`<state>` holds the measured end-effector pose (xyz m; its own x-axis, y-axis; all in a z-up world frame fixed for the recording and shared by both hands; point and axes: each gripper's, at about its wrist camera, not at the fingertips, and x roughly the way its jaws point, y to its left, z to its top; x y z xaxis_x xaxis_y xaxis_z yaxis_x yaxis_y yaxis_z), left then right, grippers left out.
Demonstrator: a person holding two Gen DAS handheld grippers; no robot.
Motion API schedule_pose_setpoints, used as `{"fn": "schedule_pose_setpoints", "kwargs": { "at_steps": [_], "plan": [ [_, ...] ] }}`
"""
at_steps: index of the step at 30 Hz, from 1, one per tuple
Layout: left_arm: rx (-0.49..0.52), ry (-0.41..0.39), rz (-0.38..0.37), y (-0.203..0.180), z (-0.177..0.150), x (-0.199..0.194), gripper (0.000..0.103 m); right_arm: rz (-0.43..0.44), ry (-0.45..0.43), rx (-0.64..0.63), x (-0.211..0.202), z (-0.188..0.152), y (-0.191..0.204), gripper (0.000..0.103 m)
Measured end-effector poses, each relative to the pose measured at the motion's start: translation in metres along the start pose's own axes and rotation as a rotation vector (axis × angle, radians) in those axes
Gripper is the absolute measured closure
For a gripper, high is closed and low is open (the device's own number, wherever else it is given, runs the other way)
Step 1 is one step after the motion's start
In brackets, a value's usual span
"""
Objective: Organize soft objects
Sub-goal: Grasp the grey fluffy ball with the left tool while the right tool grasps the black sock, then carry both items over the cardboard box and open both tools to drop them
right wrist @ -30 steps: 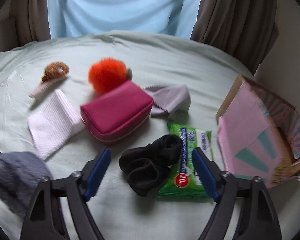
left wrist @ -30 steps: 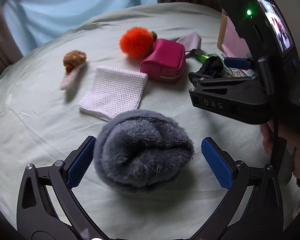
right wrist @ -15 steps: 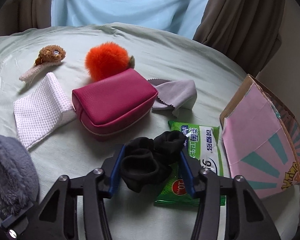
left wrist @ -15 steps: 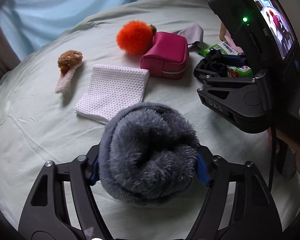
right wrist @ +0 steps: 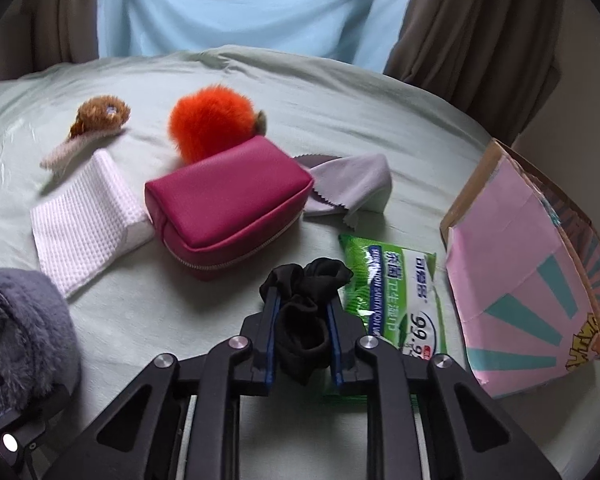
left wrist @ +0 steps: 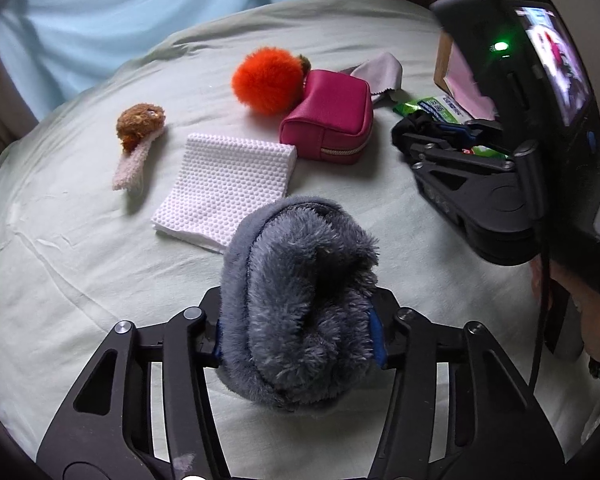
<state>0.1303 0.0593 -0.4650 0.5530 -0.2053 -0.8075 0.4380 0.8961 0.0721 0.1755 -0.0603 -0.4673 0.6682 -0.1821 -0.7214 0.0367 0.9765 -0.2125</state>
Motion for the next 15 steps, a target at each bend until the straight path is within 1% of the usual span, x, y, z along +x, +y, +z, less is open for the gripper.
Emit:
{"fn": "schedule_pose_setpoints", "kwargs": {
  "at_steps": [5,9,12,15],
  "plan": [
    [-0.024,-0.015,0.008,0.006,0.009,-0.015,0.056,0.01,-0.004,0.031,-0.016,0.007,-0.009,0.085],
    [-0.045,-0.035,0.013,0.008,0.023,-0.035,0.056,0.014,-0.02,0.049,-0.046,0.021,-0.017,0.085],
    [-0.065,-0.055,0.016,0.01,0.042,-0.056,0.056,0.021,-0.027,0.067,-0.071,0.036,-0.028,0.085],
    [-0.07,-0.07,0.011,0.009,0.068,-0.082,0.056,0.034,-0.036,0.089,-0.103,0.054,-0.04,0.085]
  ]
}}
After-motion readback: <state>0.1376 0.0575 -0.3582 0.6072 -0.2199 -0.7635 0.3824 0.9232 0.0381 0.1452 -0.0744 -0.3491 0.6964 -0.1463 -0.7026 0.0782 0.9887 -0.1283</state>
